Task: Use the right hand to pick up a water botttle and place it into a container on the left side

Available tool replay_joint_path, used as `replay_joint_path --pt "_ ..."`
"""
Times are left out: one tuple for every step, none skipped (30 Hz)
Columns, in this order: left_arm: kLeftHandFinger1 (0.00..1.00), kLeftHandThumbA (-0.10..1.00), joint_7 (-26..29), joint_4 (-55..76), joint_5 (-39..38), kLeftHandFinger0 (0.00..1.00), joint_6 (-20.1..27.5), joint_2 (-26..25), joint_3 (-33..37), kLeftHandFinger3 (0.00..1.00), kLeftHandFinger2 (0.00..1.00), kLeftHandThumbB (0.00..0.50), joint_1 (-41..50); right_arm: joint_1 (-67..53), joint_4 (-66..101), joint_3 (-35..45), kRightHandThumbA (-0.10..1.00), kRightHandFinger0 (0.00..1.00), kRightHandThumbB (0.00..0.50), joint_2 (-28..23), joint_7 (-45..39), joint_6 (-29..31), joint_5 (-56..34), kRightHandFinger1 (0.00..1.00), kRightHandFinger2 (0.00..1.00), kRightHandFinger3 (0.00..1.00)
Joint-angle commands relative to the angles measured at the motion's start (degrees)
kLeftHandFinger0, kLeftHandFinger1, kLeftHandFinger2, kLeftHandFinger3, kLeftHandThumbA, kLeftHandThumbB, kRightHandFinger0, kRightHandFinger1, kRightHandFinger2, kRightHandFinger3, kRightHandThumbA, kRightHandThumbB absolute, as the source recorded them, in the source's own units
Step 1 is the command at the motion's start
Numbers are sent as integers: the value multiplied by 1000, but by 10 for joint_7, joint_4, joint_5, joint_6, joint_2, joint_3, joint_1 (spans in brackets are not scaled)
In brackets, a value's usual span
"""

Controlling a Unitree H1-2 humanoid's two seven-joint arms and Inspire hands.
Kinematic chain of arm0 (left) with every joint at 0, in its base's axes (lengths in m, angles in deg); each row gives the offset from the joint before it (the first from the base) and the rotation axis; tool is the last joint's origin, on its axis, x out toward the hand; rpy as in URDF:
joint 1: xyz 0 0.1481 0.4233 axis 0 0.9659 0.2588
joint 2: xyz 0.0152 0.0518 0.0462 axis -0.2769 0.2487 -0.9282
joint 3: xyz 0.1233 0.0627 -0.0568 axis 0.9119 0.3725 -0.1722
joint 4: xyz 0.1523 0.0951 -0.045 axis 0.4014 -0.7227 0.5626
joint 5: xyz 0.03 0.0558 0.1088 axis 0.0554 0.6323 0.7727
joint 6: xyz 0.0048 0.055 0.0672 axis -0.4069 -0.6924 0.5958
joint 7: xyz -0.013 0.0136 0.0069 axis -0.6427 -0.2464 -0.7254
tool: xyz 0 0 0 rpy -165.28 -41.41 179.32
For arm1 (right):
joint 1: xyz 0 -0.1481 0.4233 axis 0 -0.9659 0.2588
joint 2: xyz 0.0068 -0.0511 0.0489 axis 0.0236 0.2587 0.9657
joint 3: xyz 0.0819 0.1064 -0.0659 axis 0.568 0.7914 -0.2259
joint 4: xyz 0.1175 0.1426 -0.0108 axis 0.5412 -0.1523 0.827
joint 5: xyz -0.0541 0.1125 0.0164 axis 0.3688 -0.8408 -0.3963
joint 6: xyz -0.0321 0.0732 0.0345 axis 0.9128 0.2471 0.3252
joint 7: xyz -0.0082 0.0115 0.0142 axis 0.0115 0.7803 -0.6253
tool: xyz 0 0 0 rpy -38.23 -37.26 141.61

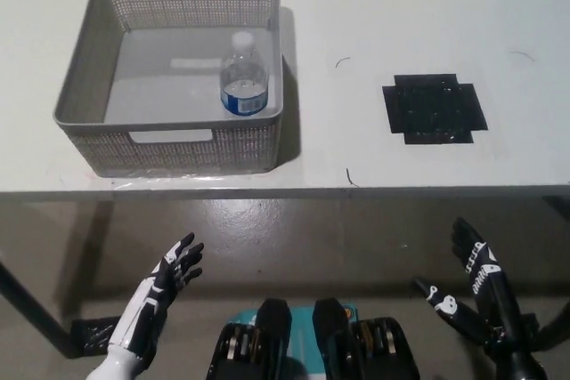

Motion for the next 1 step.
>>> replay_joint_path --pt "1000 1000 2 3 -3 1000 0 -7 -8 1000 1000 258 -7 17 4 10 1000 1000 393 2 -16 22 -19 1000 1000 1000"
